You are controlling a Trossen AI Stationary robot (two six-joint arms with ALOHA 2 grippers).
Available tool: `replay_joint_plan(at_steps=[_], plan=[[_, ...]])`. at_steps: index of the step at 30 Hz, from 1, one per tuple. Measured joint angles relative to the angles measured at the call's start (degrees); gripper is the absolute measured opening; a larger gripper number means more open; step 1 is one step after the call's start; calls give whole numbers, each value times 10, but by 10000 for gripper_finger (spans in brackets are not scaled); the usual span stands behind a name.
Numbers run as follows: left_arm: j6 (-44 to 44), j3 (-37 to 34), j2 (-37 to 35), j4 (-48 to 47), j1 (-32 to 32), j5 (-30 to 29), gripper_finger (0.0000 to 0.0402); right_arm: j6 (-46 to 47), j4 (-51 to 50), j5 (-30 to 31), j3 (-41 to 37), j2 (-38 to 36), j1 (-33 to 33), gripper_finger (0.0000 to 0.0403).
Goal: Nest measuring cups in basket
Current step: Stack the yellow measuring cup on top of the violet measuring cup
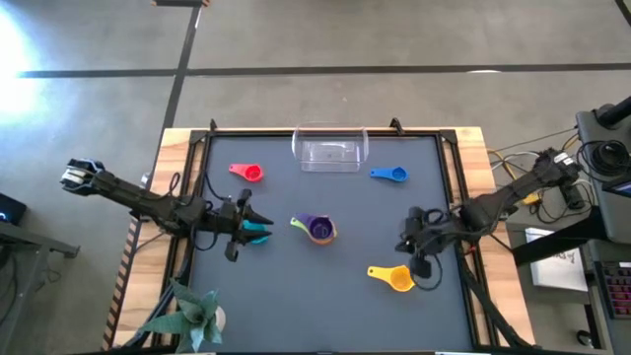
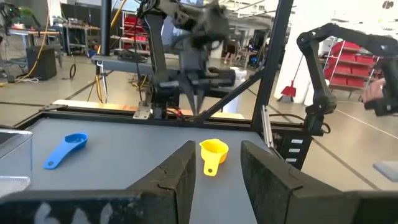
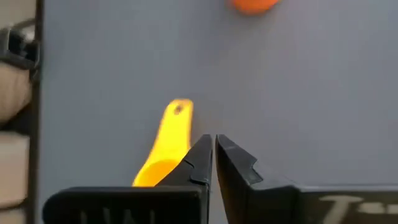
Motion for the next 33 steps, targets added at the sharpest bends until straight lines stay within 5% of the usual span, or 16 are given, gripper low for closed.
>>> replay_joint_plan(at_steps=[18, 27, 33], plan=[[-22, 2, 6, 9, 0, 5, 109, 196, -66, -71, 3, 150, 53, 163], [-34, 2, 6, 12, 0, 7, 109, 209, -53, -69, 2, 196, 53, 136], [-36, 2, 6, 14, 0, 32, 109, 201, -53, -69, 2, 227, 53, 65]])
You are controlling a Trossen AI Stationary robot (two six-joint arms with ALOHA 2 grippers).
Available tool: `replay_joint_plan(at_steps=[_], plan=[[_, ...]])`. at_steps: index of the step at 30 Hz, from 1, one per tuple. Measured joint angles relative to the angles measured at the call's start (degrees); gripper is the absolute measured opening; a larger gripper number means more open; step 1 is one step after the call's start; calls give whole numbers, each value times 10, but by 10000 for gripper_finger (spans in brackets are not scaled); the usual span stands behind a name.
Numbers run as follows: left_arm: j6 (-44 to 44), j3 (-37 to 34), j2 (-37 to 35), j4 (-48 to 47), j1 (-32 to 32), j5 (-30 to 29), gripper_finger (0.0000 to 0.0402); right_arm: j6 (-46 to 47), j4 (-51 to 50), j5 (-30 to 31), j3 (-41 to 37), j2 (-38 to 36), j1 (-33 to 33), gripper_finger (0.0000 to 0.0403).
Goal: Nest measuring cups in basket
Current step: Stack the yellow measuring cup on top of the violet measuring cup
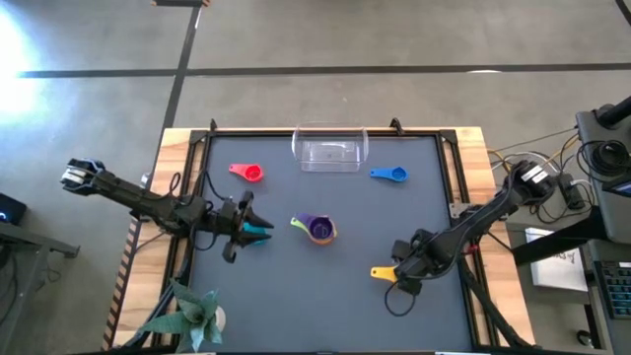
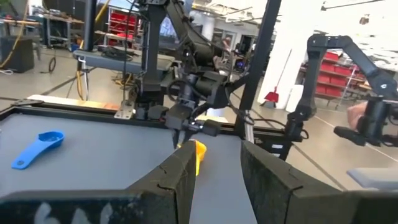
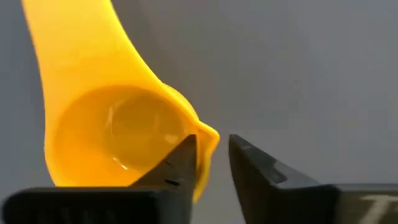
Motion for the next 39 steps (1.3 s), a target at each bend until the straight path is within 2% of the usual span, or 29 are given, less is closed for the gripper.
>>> replay_joint_plan(at_steps=[3, 8, 15, 20, 25, 28, 32, 36, 39], plan=[[0, 0, 0, 9, 0, 0, 109, -7, 2, 3, 3, -3, -2, 19], [0, 0, -4, 22, 0, 0, 109, -6, 5, 58, 27, -39, -11, 9], [2, 0, -29, 22, 0, -1, 109, -56, 49, 197, 89, -77, -85, 9], [0, 0, -33, 1, 0, -1, 109, -140, 124, 201, 134, -53, -174, 8], [-8, 11, -82, -84, 0, -3, 109, -198, 152, 195, 190, 7, -244, 8], [-12, 17, -113, -134, -1, -3, 109, -226, 181, 189, 219, 62, -263, 8], [-13, 18, -141, -189, -1, -12, 109, -256, 193, 149, 272, 138, -287, 8], [-29, 18, -161, -252, -1, -42, 109, -265, 166, 138, 326, 198, -301, 8], [-30, 18, -171, -273, -1, -45, 109, -268, 139, 133, 353, 223, -309, 8]])
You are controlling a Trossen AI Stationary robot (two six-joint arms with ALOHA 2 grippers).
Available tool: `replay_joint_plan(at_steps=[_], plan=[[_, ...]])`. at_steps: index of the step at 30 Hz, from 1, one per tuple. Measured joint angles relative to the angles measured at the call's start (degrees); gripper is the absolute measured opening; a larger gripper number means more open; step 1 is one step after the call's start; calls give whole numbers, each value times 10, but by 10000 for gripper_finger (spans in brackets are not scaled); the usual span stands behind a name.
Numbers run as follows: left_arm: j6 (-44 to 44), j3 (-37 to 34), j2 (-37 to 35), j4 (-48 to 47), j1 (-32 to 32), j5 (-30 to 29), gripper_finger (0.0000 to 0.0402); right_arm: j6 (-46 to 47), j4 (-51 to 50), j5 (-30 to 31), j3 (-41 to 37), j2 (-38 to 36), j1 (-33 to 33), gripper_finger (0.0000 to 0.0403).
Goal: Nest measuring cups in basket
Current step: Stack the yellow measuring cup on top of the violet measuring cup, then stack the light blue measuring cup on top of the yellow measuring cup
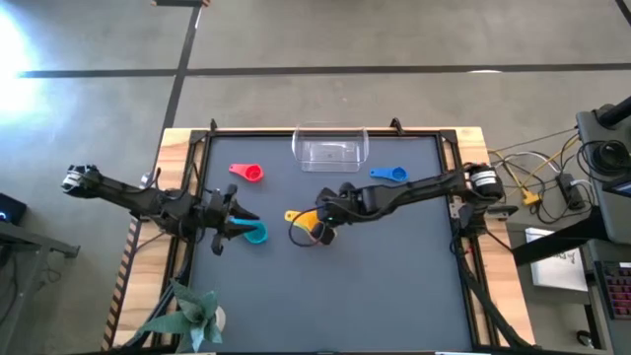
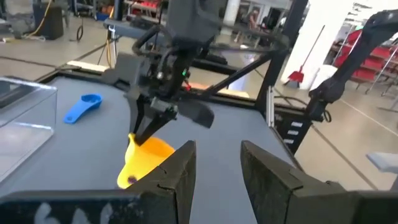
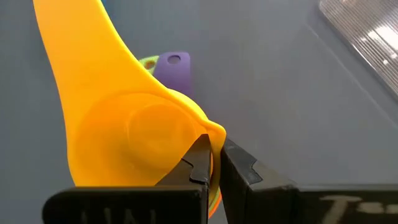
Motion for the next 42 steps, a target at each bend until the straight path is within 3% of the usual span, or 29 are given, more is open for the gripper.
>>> replay_joint_plan(at_steps=[5, 14, 30, 39, 42], plan=[[3, 0, -7, -9, 0, 0, 109, 4, -47, -2, 13, 13, -6, 8], [17, 0, -7, -8, 0, 0, 109, 27, -47, -33, 4, 12, -5, 16], [18, -1, 15, -4, 0, -3, 109, 6, -70, -32, 3, -12, -6, 133], [28, 3, 30, -15, 0, -3, 109, -46, -60, 66, -22, -79, 39, 143], [45, 28, 29, -47, 0, -3, 109, -62, -17, 91, -52, -101, 66, 140]])
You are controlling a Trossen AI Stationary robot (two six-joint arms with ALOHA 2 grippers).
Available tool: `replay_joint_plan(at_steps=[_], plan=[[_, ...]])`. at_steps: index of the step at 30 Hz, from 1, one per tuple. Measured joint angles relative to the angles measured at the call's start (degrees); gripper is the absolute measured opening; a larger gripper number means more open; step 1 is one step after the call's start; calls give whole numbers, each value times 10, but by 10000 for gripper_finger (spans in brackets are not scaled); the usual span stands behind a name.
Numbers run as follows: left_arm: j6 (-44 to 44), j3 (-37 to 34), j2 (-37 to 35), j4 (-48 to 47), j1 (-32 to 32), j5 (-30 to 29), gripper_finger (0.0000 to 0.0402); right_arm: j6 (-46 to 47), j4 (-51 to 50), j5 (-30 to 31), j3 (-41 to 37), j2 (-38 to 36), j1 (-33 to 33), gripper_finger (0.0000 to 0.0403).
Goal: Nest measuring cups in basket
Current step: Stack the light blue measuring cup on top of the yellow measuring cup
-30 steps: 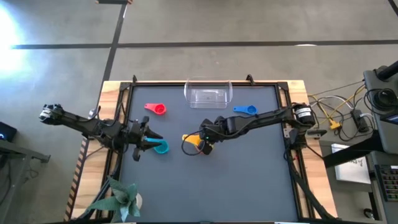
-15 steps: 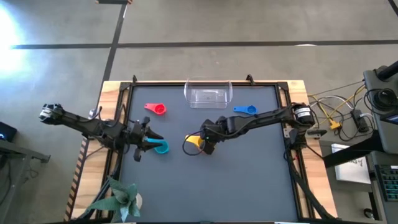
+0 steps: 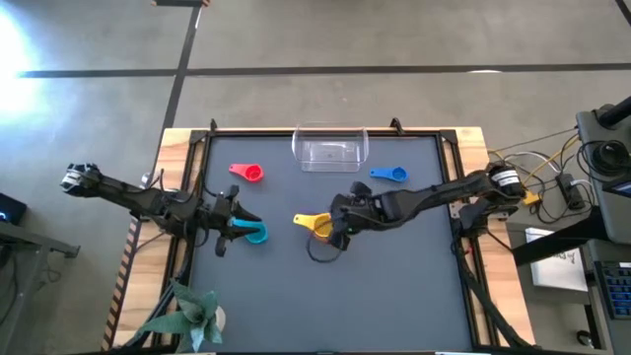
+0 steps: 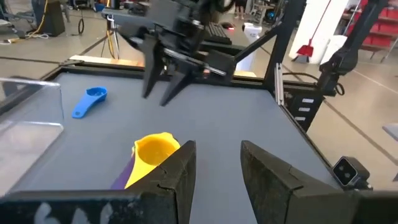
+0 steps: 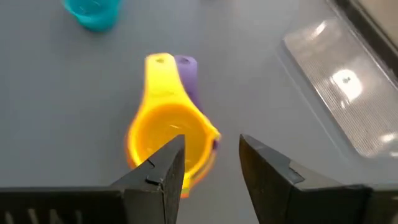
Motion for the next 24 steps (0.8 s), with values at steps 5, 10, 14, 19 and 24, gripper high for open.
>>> replay_joint_plan(at_steps=[5, 10, 14, 19, 24], plan=[[-1, 64, 1, -85, 1, -11, 109, -67, 127, 10, -65, -39, 32, 133], [-20, 110, 6, -199, 1, -17, 109, -122, 258, 63, -138, -77, 44, 126], [-57, 118, 6, -255, 1, -29, 109, -148, 375, 65, -202, -108, 44, 123], [-95, 118, 6, -319, 1, -51, 109, -215, 541, 89, -268, -122, 42, 123], [-131, 118, 7, -352, 1, -52, 109, -237, 590, 92, -294, -126, 42, 123]])
